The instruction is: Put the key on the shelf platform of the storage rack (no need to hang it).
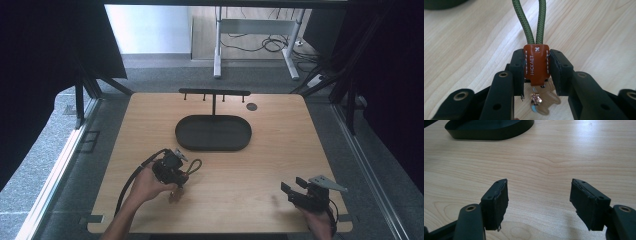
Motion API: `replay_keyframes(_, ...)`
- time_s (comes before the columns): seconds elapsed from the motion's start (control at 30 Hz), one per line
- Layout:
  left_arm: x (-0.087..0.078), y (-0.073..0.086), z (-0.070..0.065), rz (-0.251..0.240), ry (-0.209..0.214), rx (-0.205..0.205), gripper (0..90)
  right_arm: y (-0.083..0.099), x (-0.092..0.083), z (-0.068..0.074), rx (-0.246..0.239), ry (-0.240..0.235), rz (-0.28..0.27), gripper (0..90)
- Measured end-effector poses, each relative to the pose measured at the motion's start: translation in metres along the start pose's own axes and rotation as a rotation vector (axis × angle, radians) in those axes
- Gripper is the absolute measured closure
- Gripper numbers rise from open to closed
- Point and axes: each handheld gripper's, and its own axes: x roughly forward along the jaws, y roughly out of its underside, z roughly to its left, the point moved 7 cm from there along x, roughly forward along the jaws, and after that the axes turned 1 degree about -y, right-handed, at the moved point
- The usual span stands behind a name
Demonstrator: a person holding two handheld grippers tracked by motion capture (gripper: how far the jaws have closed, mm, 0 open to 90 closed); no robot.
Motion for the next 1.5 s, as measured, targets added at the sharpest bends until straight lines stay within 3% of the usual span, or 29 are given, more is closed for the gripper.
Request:
replay_keyframes(0.4,-0.021,-0.012,0.003,-0.094,0.033,0.003,66.7,0.001,0.000,-0.002,-0.005,0.002,0.005,31.4)
replay_keyframes(0.8,-0.025,-0.021,0.003,-0.121,0.059,0.021,66.8,0.002,0.001,-0.003,-0.006,0.003,0.009,31.4)
replay_keyframes(1.17,-0.028,-0.031,0.006,-0.149,0.027,0.022,66.8,0.003,0.002,-0.002,-0.005,0.002,0.016,31.4)
replay_keyframes(1.5,-0.027,-0.038,0.010,-0.140,0.033,0.024,66.7,0.005,0.004,-0.003,-0.007,0.003,0.023,31.4)
